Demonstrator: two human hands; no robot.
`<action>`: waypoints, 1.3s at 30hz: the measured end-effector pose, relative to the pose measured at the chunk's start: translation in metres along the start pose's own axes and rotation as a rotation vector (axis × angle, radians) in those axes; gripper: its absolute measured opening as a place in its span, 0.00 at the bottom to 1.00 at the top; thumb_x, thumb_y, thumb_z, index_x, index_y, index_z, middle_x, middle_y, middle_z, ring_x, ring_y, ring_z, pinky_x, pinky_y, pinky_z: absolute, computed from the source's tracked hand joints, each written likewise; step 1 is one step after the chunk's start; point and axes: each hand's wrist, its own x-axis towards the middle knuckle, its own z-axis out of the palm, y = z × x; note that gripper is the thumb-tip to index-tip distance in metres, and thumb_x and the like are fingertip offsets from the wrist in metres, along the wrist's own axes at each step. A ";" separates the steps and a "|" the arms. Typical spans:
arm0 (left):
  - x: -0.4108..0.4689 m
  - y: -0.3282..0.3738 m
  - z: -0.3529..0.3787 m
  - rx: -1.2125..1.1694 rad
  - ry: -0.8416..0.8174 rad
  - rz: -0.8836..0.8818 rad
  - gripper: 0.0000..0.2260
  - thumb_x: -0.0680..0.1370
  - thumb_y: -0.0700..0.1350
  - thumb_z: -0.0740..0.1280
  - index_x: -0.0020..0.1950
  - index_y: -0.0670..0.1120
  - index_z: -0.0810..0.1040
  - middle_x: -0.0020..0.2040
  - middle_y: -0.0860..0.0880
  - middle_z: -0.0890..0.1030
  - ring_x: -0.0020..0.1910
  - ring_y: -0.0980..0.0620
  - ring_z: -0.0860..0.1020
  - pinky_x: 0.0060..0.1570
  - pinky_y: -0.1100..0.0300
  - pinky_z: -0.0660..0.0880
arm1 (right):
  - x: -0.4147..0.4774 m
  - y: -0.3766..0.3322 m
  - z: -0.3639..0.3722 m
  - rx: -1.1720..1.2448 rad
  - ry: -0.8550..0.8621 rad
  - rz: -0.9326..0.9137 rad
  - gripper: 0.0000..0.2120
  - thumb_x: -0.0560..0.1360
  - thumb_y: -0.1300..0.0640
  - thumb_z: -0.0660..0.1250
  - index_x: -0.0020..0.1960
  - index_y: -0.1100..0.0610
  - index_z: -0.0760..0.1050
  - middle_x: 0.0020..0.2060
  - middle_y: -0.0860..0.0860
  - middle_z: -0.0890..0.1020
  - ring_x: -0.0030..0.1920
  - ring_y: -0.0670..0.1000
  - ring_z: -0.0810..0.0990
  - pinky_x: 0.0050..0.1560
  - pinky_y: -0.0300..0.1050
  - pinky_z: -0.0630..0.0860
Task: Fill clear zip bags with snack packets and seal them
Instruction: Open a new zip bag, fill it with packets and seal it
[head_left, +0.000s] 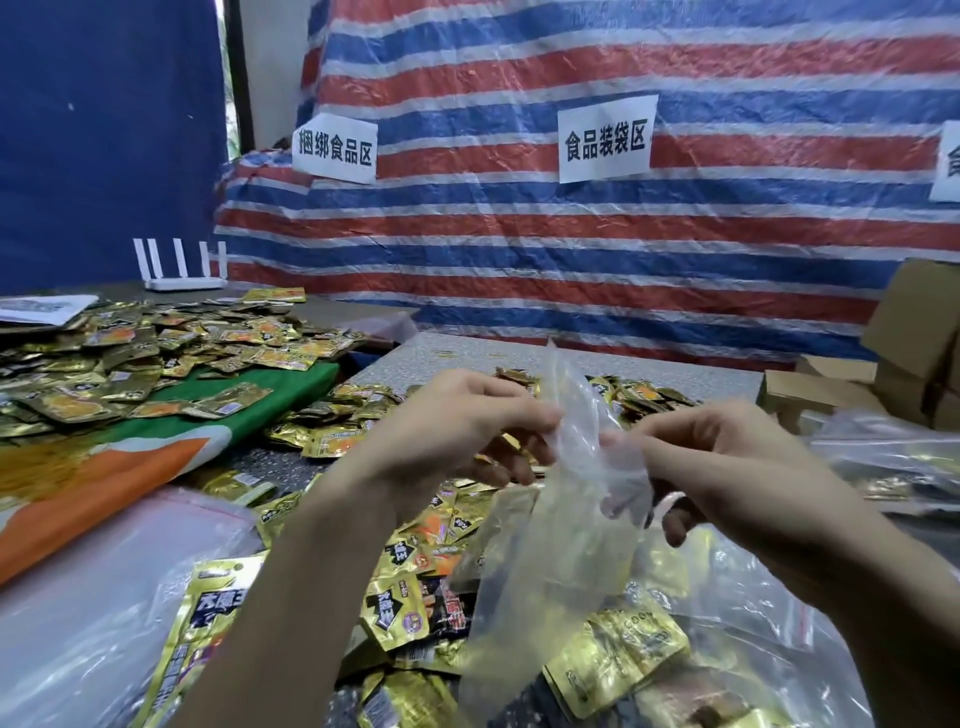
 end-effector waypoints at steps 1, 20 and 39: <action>-0.001 0.001 -0.005 -0.033 0.053 0.009 0.07 0.74 0.44 0.71 0.37 0.45 0.84 0.34 0.48 0.81 0.29 0.53 0.76 0.29 0.65 0.71 | 0.000 0.001 -0.002 -0.011 0.011 0.016 0.13 0.75 0.58 0.69 0.37 0.67 0.83 0.33 0.64 0.83 0.28 0.50 0.77 0.24 0.37 0.70; 0.001 -0.005 -0.007 -0.015 -0.053 0.061 0.11 0.74 0.36 0.63 0.33 0.42 0.77 0.30 0.47 0.78 0.31 0.46 0.78 0.31 0.58 0.72 | -0.005 0.014 0.013 -0.565 -0.172 -0.673 0.25 0.69 0.63 0.66 0.61 0.40 0.77 0.45 0.37 0.82 0.33 0.41 0.79 0.29 0.30 0.72; 0.043 -0.102 -0.104 0.569 0.315 -0.362 0.10 0.82 0.47 0.62 0.51 0.40 0.77 0.46 0.44 0.81 0.42 0.47 0.78 0.44 0.53 0.75 | -0.012 -0.003 -0.022 -0.517 -0.170 -0.514 0.09 0.73 0.44 0.70 0.45 0.49 0.79 0.35 0.49 0.82 0.27 0.49 0.81 0.24 0.47 0.76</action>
